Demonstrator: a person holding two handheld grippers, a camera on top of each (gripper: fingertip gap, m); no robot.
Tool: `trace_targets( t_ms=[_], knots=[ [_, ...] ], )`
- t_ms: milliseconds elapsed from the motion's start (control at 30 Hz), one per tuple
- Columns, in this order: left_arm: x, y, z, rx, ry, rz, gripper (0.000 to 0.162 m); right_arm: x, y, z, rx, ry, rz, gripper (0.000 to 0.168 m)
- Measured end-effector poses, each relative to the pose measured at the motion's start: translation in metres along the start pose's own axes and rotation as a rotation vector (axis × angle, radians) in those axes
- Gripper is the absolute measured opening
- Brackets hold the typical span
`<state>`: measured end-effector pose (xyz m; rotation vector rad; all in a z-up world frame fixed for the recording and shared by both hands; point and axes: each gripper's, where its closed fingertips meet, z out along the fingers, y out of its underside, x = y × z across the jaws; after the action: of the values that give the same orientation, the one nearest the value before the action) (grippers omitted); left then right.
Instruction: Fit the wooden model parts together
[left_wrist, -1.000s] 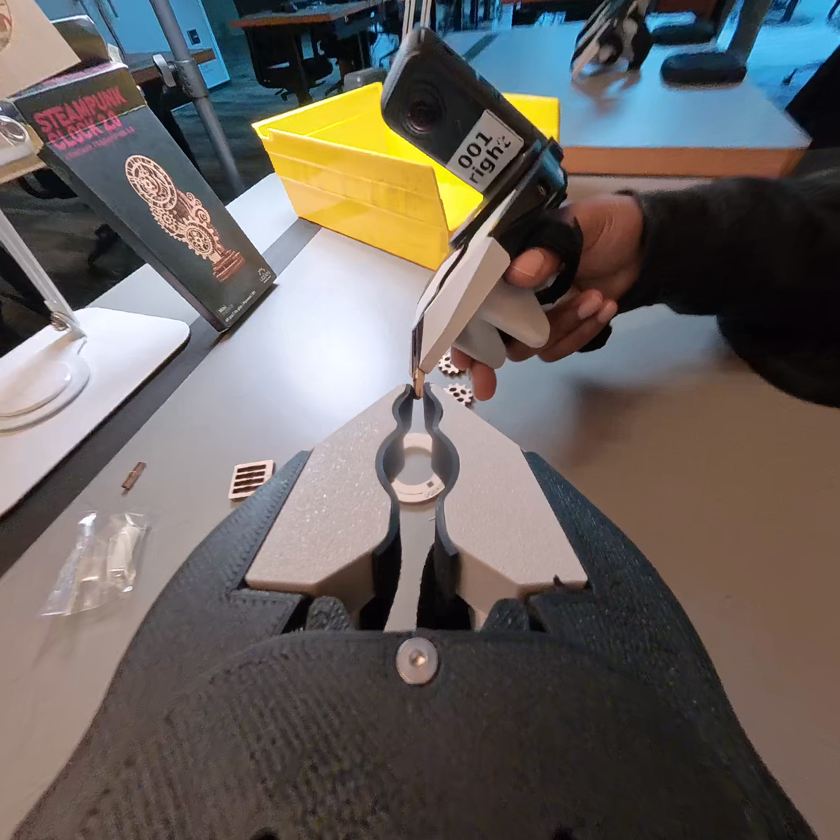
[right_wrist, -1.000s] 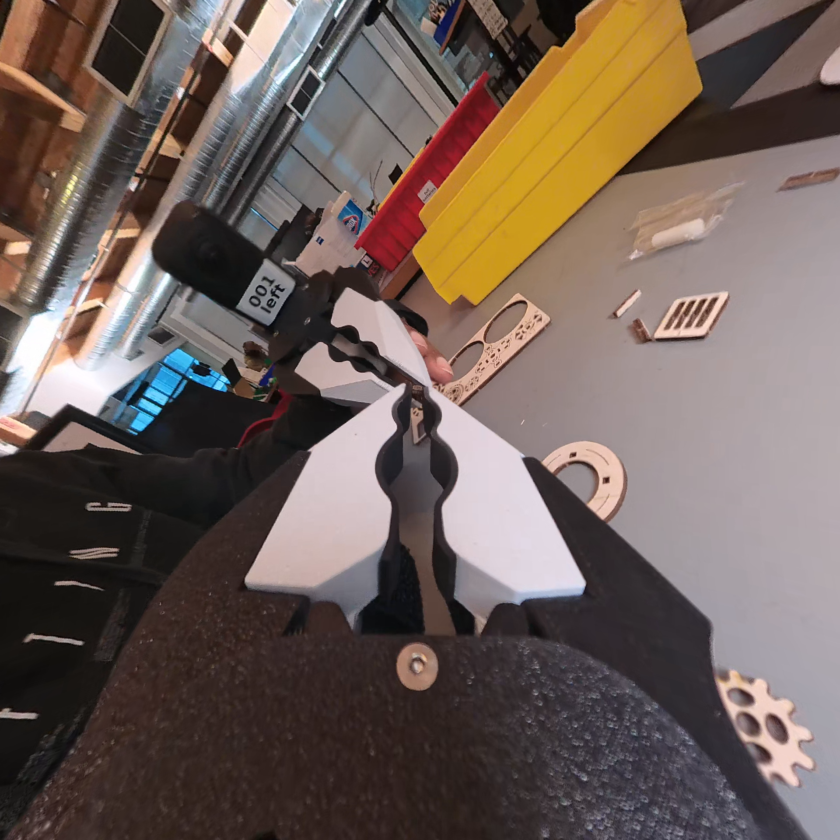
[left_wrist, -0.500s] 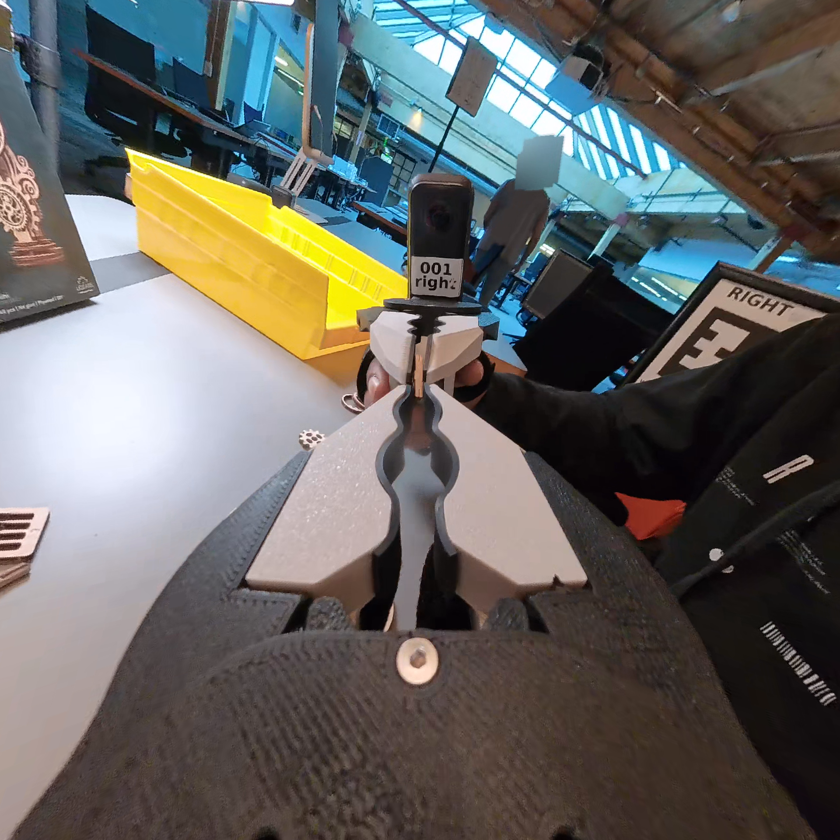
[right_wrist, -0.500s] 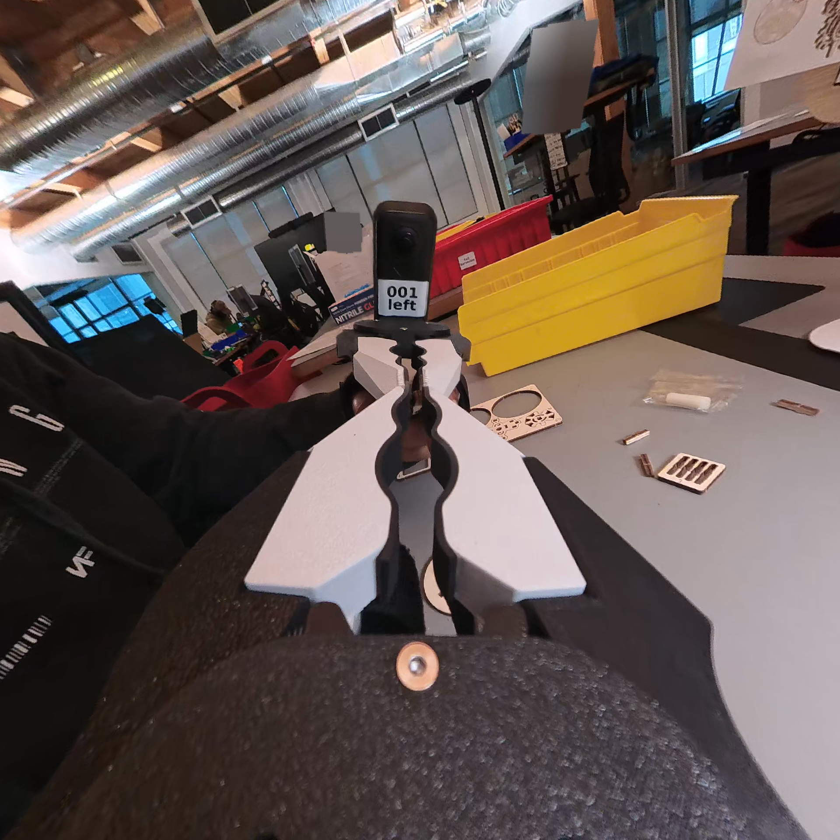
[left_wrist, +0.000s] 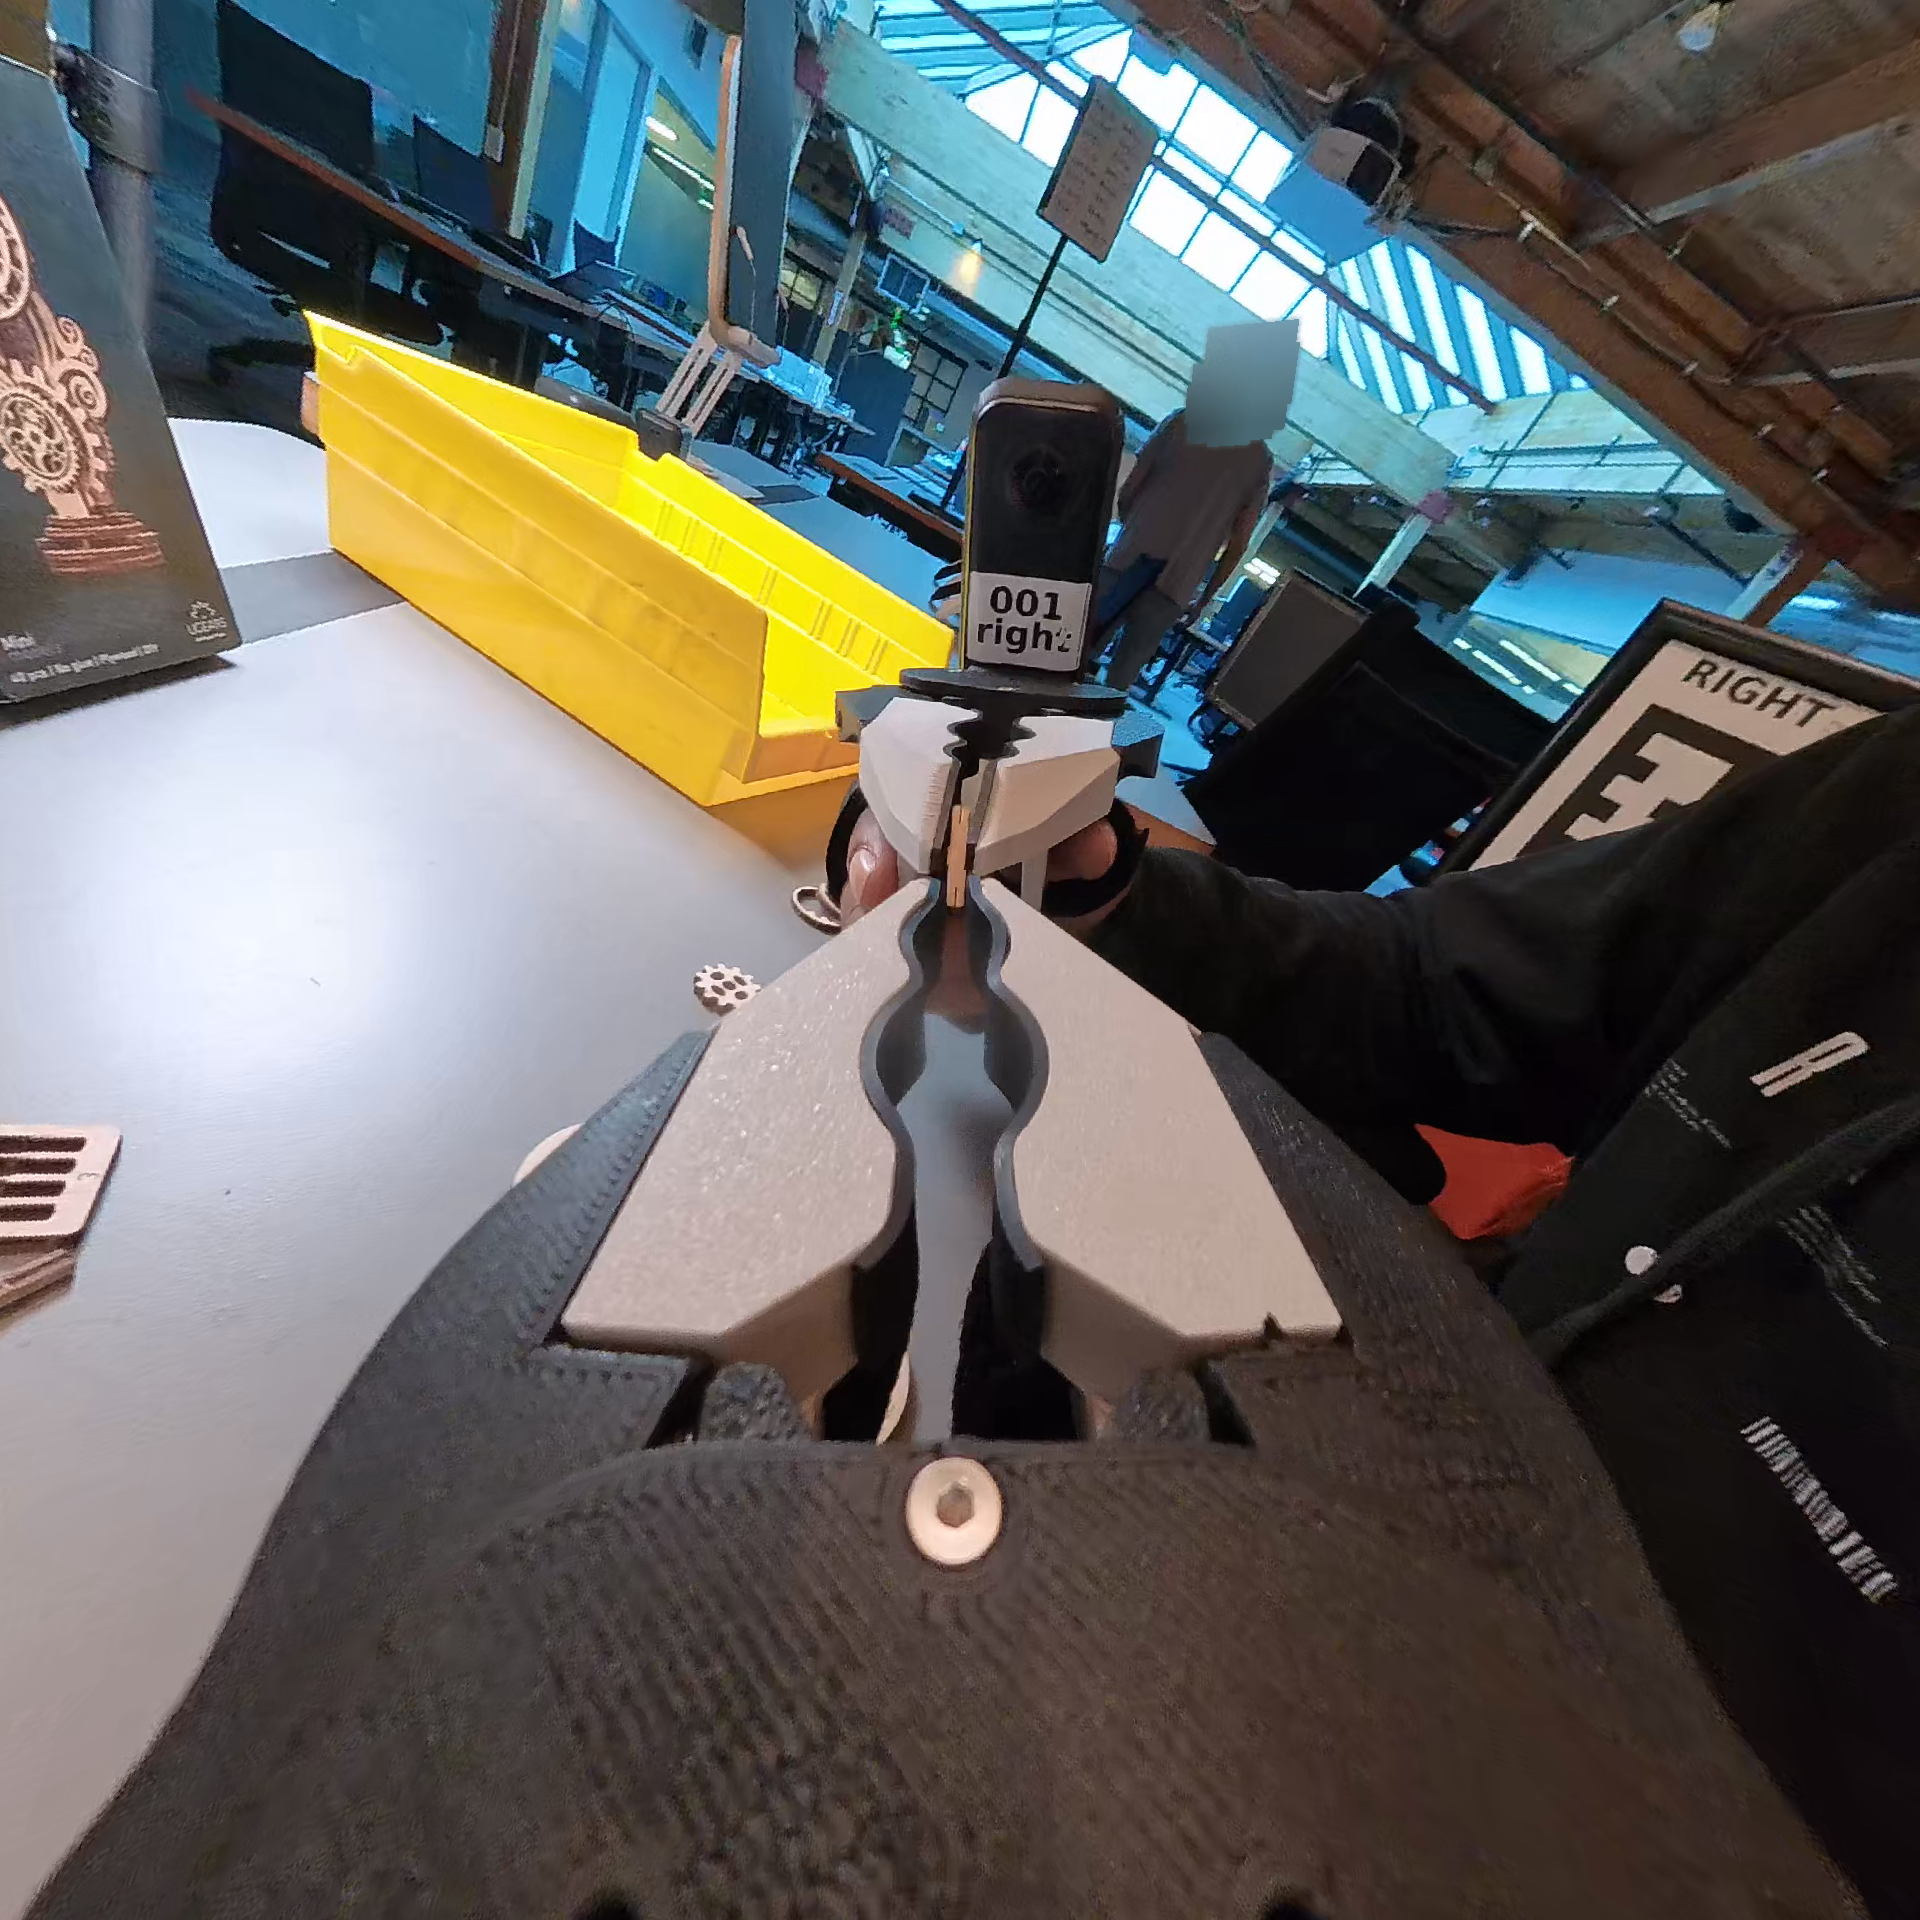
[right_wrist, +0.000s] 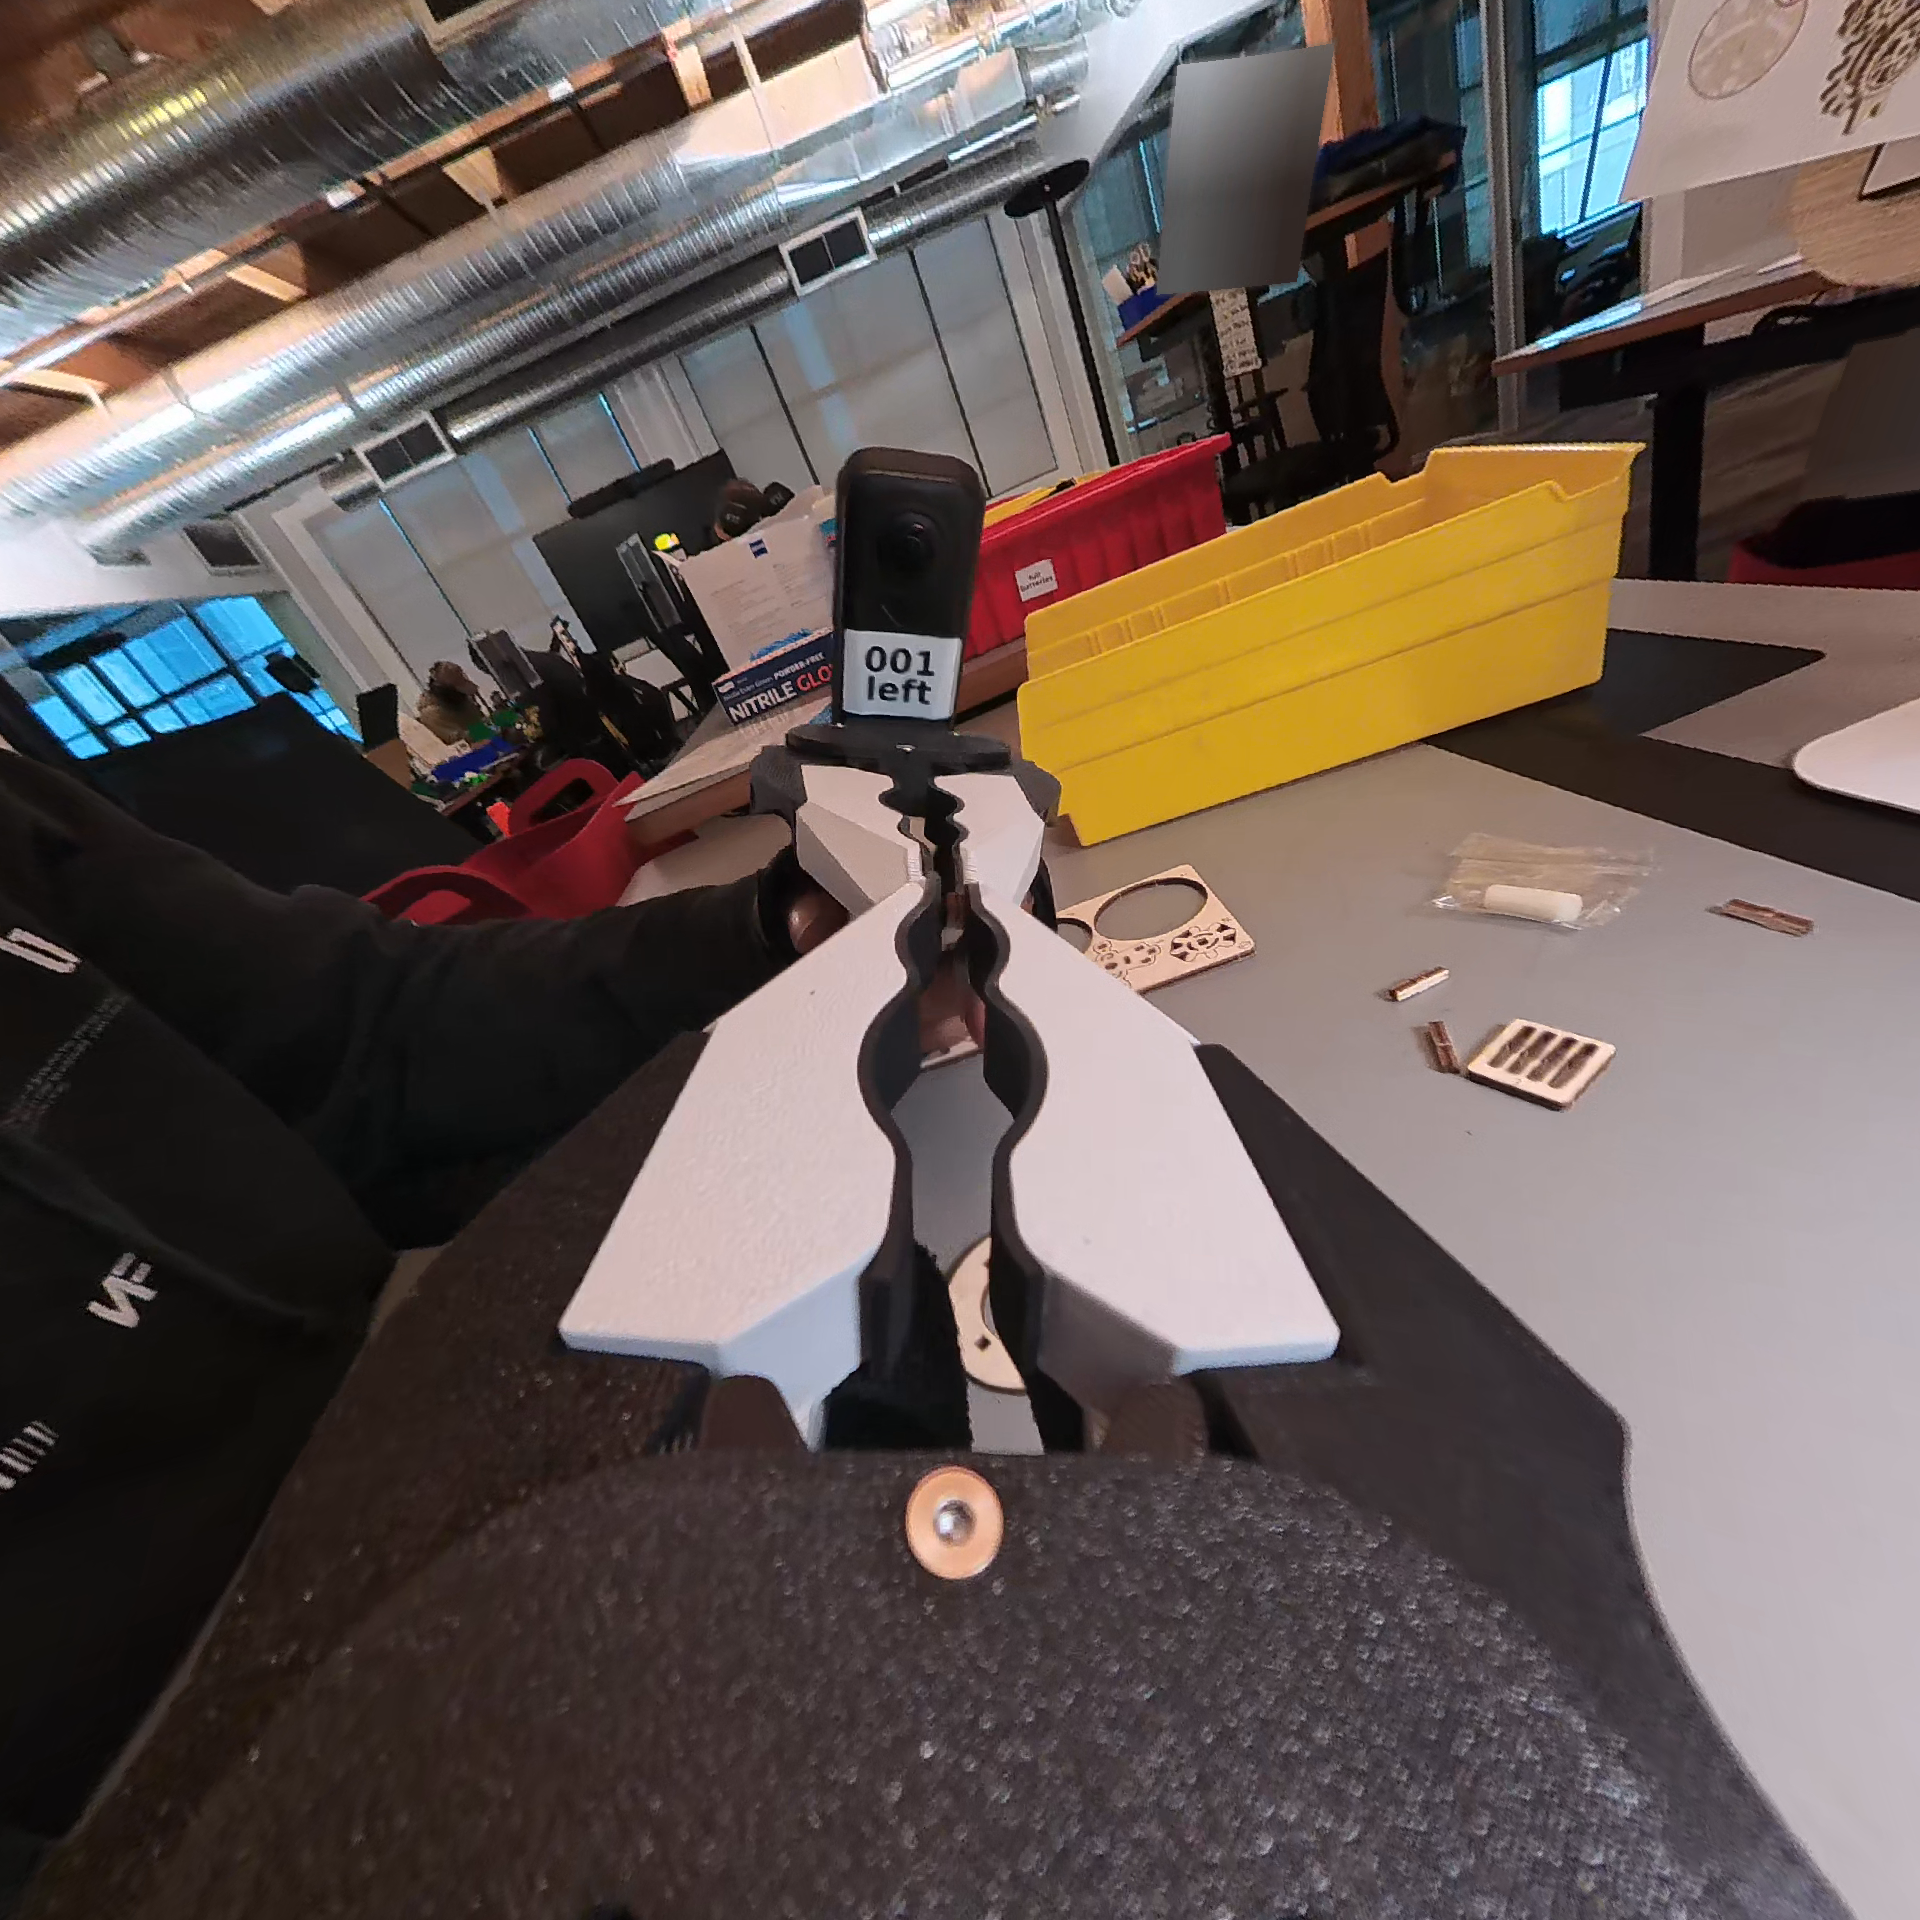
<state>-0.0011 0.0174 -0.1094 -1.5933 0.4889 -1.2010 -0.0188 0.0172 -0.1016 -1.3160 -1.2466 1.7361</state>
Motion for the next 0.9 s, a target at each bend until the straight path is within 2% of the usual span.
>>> trace_targets(
  t_ms=[333, 567, 900],
  knots=[
    [-0.0009, 0.0026, 0.0012, 0.004, 0.031, -0.042, 0.002, 0.0018, 0.0018, -0.0004, 0.000, -0.021, 0.029, 0.001],
    [-0.0006, -0.0045, -0.0045, 0.045, 0.055, -0.075, 0.002, 0.0009, -0.0055, -0.0049, 0.042, -0.046, 0.059, 0.011],
    [0.0016, -0.0032, -0.0040, 0.036, 0.071, -0.080, 0.002, -0.0008, -0.0007, -0.0030, 0.001, -0.029, 0.007, 0.000]
  ],
)
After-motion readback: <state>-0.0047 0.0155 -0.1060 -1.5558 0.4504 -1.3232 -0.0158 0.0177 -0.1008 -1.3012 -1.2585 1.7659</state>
